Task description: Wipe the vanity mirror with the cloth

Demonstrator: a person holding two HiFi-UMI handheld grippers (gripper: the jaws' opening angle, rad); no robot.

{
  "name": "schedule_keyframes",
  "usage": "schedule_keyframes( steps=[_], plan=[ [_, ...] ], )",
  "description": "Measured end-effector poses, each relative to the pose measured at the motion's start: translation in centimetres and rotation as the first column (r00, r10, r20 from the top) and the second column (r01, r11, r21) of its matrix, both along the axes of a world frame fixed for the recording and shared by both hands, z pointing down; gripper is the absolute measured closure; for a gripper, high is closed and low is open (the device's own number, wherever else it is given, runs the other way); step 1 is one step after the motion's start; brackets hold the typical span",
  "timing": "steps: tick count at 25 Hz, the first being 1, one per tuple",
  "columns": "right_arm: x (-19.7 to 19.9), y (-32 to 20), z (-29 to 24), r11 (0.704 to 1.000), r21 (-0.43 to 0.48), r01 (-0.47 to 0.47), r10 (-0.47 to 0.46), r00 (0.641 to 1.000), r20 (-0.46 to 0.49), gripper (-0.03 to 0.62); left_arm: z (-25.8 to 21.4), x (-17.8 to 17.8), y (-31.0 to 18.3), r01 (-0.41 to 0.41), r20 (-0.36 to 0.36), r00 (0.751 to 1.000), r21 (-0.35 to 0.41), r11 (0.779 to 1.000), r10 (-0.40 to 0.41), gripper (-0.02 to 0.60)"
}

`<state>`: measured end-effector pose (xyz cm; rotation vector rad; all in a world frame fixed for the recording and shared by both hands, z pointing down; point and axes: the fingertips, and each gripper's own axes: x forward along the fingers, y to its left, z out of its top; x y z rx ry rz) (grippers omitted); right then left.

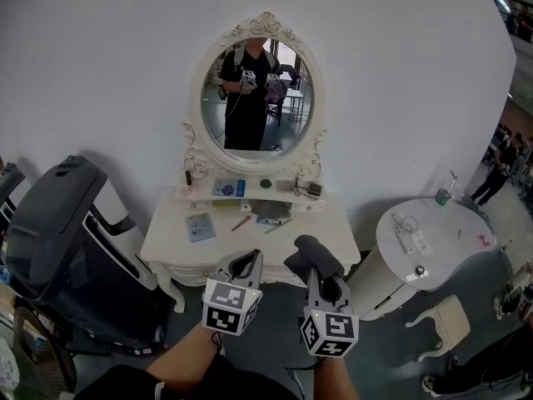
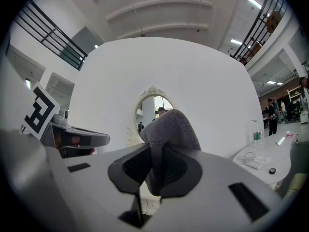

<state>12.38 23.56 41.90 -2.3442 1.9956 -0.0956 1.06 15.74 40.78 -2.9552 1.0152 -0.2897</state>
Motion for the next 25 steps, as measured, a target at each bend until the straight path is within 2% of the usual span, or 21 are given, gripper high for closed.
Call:
schedule_keyframes(
  steps=[7,12,25],
  plan=[
    [1.1,-1.2,0.6,1.000,-0.010,-0.002,0.002,1.000,0.003,0.553,0.4,1.4,-1.2,-0.008,0.004,1.000,-0.004,1.000,0.008,0.581],
    [1.7,-3.7,0.7,1.000,-0.003,-0.001,0.001,1.000,-0.004,0.553,1.1,2.3,-4.0,-0.015,-0.006,1.000,-0.012,1.000,0.015,0.581],
    [4.7,-17.1,-0.5,1.000,-0.004,-0.005,0.005,1.000,-0.024,0.553,2.1,4.8,-17.3,-0.015,-0.048,0.999,-0.084,0.996,0.011,0.581]
  ],
)
